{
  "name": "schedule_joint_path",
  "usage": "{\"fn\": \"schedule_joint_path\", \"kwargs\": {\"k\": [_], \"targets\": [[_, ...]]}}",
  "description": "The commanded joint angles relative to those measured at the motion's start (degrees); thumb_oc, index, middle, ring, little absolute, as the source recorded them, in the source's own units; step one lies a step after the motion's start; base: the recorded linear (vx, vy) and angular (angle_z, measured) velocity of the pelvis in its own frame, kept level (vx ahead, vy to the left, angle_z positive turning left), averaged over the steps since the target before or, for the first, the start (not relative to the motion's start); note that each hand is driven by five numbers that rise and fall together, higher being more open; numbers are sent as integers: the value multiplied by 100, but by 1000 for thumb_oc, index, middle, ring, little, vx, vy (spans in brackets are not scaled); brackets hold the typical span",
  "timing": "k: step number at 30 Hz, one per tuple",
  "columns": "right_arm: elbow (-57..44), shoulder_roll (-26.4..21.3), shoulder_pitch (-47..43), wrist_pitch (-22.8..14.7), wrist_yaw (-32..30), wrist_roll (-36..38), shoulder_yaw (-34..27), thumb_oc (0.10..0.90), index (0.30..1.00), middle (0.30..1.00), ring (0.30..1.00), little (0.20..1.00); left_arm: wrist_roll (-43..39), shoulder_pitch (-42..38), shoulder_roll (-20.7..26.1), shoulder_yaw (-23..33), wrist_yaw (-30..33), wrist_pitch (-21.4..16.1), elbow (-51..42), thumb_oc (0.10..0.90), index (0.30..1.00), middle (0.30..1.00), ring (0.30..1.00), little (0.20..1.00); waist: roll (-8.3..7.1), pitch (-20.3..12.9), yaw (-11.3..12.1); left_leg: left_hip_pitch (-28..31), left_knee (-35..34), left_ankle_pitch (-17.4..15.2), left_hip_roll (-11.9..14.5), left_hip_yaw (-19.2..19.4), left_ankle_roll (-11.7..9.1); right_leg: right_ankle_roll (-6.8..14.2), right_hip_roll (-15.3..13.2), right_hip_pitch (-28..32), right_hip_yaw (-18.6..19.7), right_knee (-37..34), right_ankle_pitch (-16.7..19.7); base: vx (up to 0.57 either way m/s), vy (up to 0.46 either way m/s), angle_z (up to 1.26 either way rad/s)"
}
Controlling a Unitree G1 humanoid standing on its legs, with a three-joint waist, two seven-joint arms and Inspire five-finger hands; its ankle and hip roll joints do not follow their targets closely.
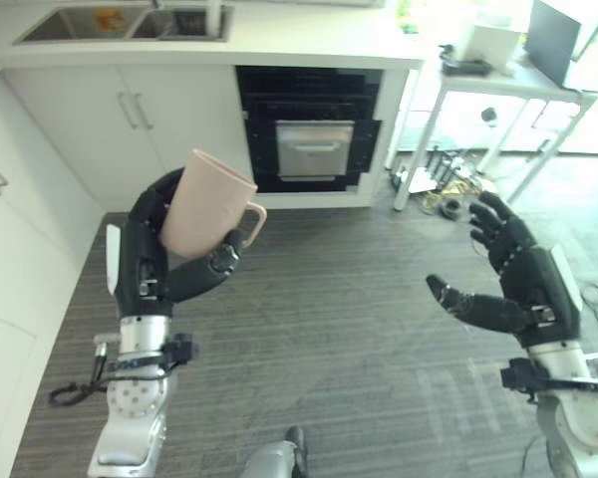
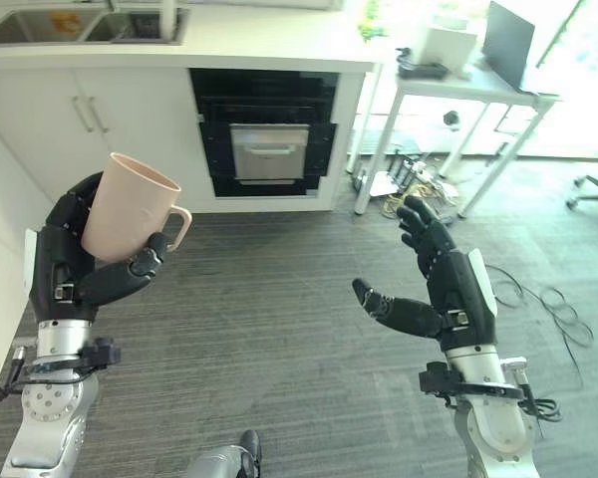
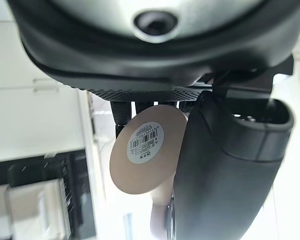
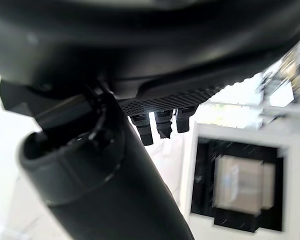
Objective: Place the dishes in the dishwasher.
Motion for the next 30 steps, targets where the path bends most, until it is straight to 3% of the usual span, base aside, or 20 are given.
{"fn": "schedule_joint_path", "kwargs": {"k": [1,3,5,6,8,10,11,14,18,21,23,26,28,29,30], "targets": [[-190,-166,-475,-532,-136,-154,-49,800,900,900,900,900,-20,-171,219,113,-222,-450,-703,400,300,300,300,300,295,-543,-82,-24,-203,129,441,-97,-636,-158,607,-669,-481,1076,1204,322,344,41],[-176,-245,-515,-431,11,-107,2,800,900,900,900,900,-20,-244,268,74,-183,-352,-664,400,300,300,300,300,318,-451,-179,124,-203,47,491,4,-631,-238,619,-1301,-636,1229,1085,234,210,16],[-154,-374,-511,-423,134,81,-72,800,900,900,900,900,-142,-487,369,41,-174,-194,-617,400,300,300,300,300,215,-372,-264,182,-203,15,472,103,-666,-314,559,-1521,-1016,426,668,209,38,-14],[-152,-421,-485,-466,182,197,-134,800,900,900,900,900,-144,-552,378,23,-174,-204,-603,400,300,300,300,300,175,-322,-307,240,-203,-14,465,116,-693,-337,493,-1565,-1207,-33,655,181,-64,2],[-162,-429,-367,-663,280,448,-248,800,900,900,900,900,-97,-544,357,-54,-226,-270,-683,400,300,300,300,300,49,-117,-463,532,-203,-244,434,83,-747,-324,130,-1869,-1559,-1112,985,228,-202,46],[-156,-405,-324,-833,243,305,-204,800,900,900,900,900,142,-513,328,-234,-149,-320,-735,400,300,300,300,300,-150,73,-624,804,-203,-576,262,-95,-735,-164,-459,-2702,-1086,-1112,1100,303,-328,80],[-173,-402,-359,-823,203,245,-165,800,900,900,900,900,173,-527,318,-293,-141,-274,-769,400,300,300,300,300,-169,112,-639,877,-203,-670,245,-171,-736,-109,-650,-2930,-908,-1112,1164,303,-277,54],[-248,-348,-513,-768,62,121,-8,800,900,900,900,900,373,-515,307,-407,-126,-178,-863,400,300,300,300,300,-175,188,-612,1090,-203,-920,252,-370,-754,-2,-956,-3362,-559,-1112,1135,323,-266,59],[-305,-306,-599,-676,-154,-9,65,800,900,900,900,900,143,-556,338,-370,-123,-153,-937,400,300,300,300,300,-275,96,-531,1133,-203,-1022,260,-468,-844,95,-962,-3057,-337,-1112,1154,271,-272,45],[-322,-294,-637,-515,-295,-94,140,800,900,900,900,900,150,-509,299,-371,-187,-120,-1010,400,300,300,300,300,-314,-2,-518,1430,-203,-1120,474,-540,-1026,132,-922,-2927,-457,-1112,1078,371,-371,40],[-382,-361,-547,-501,-227,-45,55,800,900,900,900,900,32,-352,293,-300,-225,-150,-1104,400,300,300,300,300,-236,-92,-617,1722,-203,-1206,706,-578,-1152,102,-776,-2911,-501,-1112,969,403,-324,-31],[-464,-422,-366,-529,-106,-113,-39,800,900,900,900,900,-339,-124,274,-200,-251,-214,-1226,400,300,300,300,300,-128,-206,-747,2051,-203,-1276,848,-660,-1245,55,-515,-2910,-498,-1112,926,365,-299,-28],[-497,-511,-294,-508,-13,-2,-71,800,900,900,900,900,-338,31,288,-92,-211,-292,-1280,400,300,300,300,300,-32,-274,-775,2220,-203,-750,961,-732,-1332,-110,-213,-2833,-479,-1112,796,300,-284,-12],[-484,-557,-279,-519,63,57,-86,800,900,900,900,900,-301,113,284,-69,-146,-329,-1295,400,300,300,300,300,24,-301,-794,2331,-203,-269,1043,-709,-1417,-235,-42,-2764,-464,-1112,681,353,-377,-50],[-445,-695,-313,-518,152,139,-106,800,900,900,900,900,-298,235,288,-21,-27,-366,-1318,400,300,300,300,300,5,-331,-765,2478,-166,825,1126,-571,-1546,-511,183,-2538,-379,-1112,403,330,-382,-62]]}}
